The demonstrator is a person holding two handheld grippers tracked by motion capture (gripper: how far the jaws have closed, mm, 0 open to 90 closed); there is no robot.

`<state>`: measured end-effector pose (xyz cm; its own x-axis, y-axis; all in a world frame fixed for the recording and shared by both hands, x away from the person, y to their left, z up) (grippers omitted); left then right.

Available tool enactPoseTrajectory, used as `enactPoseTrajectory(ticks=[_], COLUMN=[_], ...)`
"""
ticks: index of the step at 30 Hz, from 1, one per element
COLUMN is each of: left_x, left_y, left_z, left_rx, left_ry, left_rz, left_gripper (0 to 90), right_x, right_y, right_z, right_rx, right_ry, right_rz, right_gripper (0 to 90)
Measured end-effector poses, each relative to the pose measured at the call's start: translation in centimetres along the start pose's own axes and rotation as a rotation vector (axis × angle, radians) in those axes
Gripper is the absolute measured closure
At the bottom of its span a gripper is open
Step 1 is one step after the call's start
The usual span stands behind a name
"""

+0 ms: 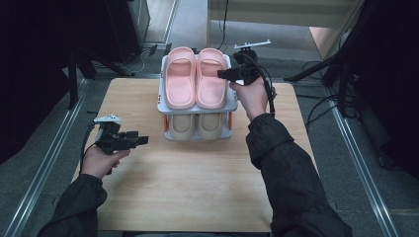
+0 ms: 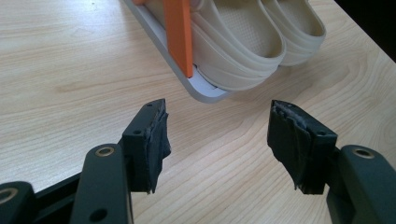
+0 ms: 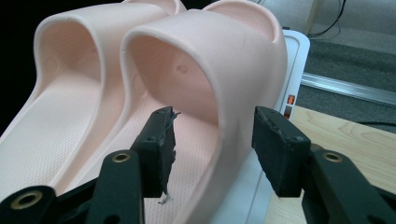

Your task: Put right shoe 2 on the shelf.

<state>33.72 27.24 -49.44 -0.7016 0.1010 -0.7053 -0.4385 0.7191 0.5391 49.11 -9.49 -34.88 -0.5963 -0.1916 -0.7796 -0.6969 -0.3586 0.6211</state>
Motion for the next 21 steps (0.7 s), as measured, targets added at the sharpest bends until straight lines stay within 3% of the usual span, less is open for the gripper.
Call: enactPoseTrajectory(ticks=[8, 16, 21], left_x=[-0.3, -0.7, -0.9], left_y=[-0.7, -1.5, -2.1], left_z=[-0.1, -0.1, -0.1], left_rx=[0.007, 0.012, 0.004], left_ry=[-0.004, -0.011, -0.031], left_rz=[0.017, 0.027, 0.047], left_gripper=[38.5, 38.5, 38.6], right_x=[1.6, 4.2, 5.9], right_y=[1.8, 3.6, 4.5], right_z=[-0.6, -1.3, -1.7], right_rx=[-0.056, -0.073, -0.085], right_ry=[0.014, 0.079, 0.093], right_rz=[-0.018, -0.046, -0.064], right_gripper=[58.5, 64.1, 65.7])
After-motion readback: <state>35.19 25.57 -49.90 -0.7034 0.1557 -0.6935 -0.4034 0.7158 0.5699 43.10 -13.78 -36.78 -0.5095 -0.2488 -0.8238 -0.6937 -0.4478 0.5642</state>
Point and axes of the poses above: each handheld gripper's, and its own axes: y roughly backward along the jaws, x roughly out of its underside, z roughly to its left, the point moved 2 cm from there along -y, roughly forward along the jaws, and after that the axes turned 10 degrees about x, right-handed, at the moved point
